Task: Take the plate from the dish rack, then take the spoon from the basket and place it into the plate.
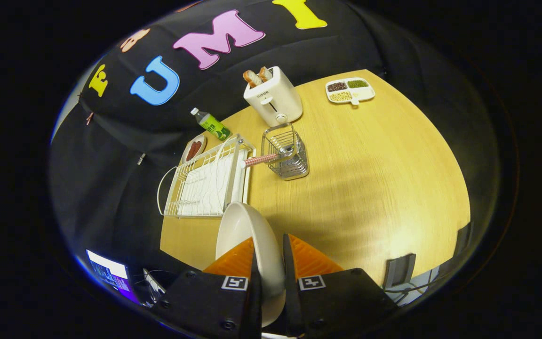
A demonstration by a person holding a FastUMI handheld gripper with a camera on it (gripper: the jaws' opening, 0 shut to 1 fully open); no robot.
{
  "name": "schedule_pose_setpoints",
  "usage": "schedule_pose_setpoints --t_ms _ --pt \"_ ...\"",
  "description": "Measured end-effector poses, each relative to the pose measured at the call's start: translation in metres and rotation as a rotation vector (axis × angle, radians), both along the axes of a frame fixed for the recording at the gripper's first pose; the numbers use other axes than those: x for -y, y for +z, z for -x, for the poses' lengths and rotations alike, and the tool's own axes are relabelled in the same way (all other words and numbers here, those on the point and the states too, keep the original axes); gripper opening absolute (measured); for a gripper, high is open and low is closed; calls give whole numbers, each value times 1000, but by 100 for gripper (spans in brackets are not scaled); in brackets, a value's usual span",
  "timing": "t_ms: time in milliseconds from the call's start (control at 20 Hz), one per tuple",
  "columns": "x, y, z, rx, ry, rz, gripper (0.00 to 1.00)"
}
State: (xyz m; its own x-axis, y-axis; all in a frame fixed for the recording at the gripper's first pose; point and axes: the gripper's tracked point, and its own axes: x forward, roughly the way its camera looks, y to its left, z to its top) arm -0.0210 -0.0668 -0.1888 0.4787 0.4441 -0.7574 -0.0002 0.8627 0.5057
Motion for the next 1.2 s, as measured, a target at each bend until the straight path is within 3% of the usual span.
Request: schedule_pose_setpoints --t_ms 450,600,800,950,1100,1200 --pt "-14 -88 -37 -48 129 38 24" --pt "-16 -98 -39 -72 127 7 25" --pt "7 -115 -48 -50 111 112 27" --pt "13 -104 -59 54 110 157 46" --pt "13 -78 -69 205 123 198 99" --pt "9 -57 -77 304 137 211 99"
